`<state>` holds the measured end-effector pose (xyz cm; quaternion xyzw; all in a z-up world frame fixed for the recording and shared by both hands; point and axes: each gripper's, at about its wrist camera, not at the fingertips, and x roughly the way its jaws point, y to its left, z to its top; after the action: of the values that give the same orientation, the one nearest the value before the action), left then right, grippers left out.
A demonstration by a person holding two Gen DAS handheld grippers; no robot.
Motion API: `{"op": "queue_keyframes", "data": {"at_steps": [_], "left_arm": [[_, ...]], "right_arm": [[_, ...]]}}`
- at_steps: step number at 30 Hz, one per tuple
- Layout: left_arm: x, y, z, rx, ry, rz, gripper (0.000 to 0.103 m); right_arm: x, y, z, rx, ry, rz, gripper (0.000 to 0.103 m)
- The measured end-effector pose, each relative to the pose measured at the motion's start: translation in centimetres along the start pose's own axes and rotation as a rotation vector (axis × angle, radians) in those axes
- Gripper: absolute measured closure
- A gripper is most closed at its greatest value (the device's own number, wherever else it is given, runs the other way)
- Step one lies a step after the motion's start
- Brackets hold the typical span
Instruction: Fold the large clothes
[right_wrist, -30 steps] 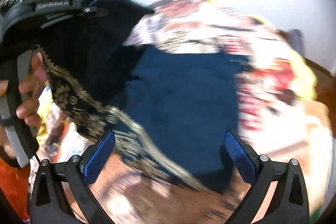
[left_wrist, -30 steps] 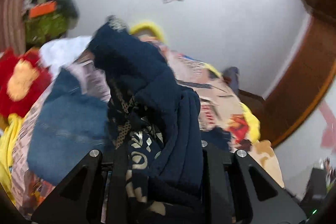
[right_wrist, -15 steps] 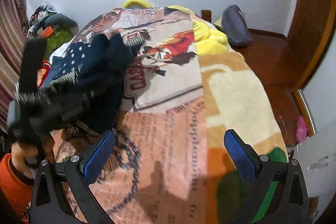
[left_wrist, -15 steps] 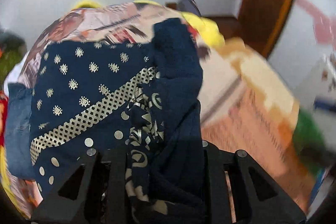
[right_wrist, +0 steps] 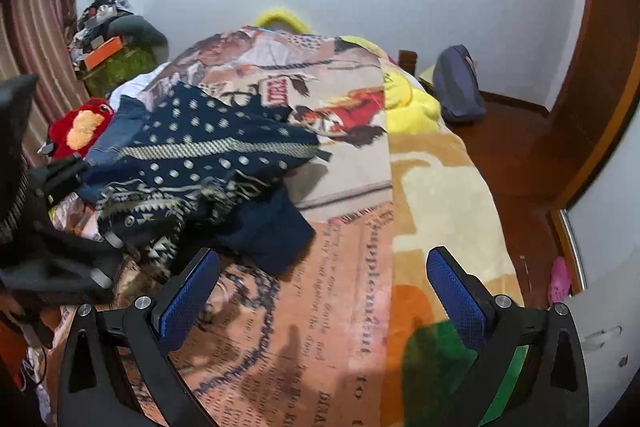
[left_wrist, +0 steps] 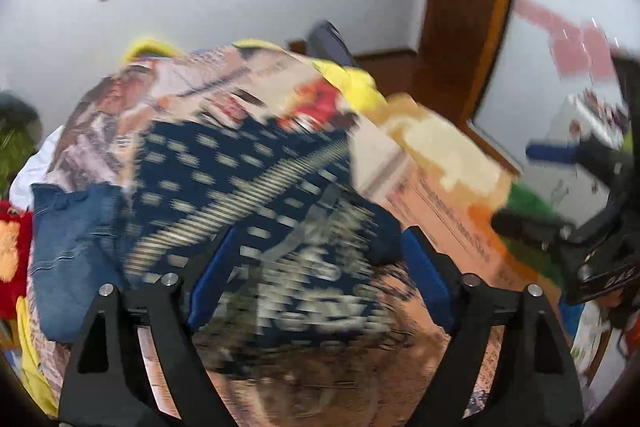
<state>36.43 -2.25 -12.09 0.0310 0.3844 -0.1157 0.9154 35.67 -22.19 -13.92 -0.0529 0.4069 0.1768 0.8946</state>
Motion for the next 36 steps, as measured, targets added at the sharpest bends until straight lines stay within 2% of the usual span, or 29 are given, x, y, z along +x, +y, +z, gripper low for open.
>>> {"op": "queue_keyframes", "data": {"at_steps": [3,4,9,13,18,19,23,27,32,34,36], "left_arm": [[-1.2,4.1,1.0,-0.037,-0.035,0.062,0.012],[-1.0,5.8,1.3,-0.046,-0.036,0.106,0.011],[2.6,11.6,1.9,-0.101,0.023,0.189,0.011],[6.7,14.5,2.4,-0.131,0.056,0.221,0.01],[11.0,17.4,3.0,-0.196,0.07,0.279,0.006],[11.6,17.9,2.9,-0.209,0.072,0.283,0.001],[12.2,19.3,2.2,-0.25,0.068,0.24,0.0],[11.0,19.2,2.2,-0.247,0.077,0.203,0.0],[8.2,18.0,1.6,-0.185,0.116,0.154,0.0],[7.2,17.4,1.1,-0.167,0.128,0.117,0.0],[6.3,16.6,0.4,-0.154,0.134,0.068,0.0]], "right_arm": [[0.4,1.0,1.2,-0.009,-0.024,0.034,0.0],[0.8,1.4,1.7,-0.008,-0.027,0.048,0.0],[4.6,3.6,4.4,0.021,-0.001,0.146,0.0],[9.9,5.7,6.0,0.043,0.082,0.221,0.0],[16.1,7.4,5.6,0.021,0.209,0.231,0.0],[16.8,7.5,5.2,0.015,0.224,0.236,0.0],[17.7,6.3,3.4,0.02,0.24,0.277,0.0],[16.7,3.4,1.8,0.06,0.261,0.328,0.0],[14.7,1.5,1.8,0.045,0.274,0.296,0.0],[13.6,1.7,2.4,-0.005,0.249,0.267,0.0],[12.7,1.9,3.2,-0.028,0.213,0.273,0.0]]}}
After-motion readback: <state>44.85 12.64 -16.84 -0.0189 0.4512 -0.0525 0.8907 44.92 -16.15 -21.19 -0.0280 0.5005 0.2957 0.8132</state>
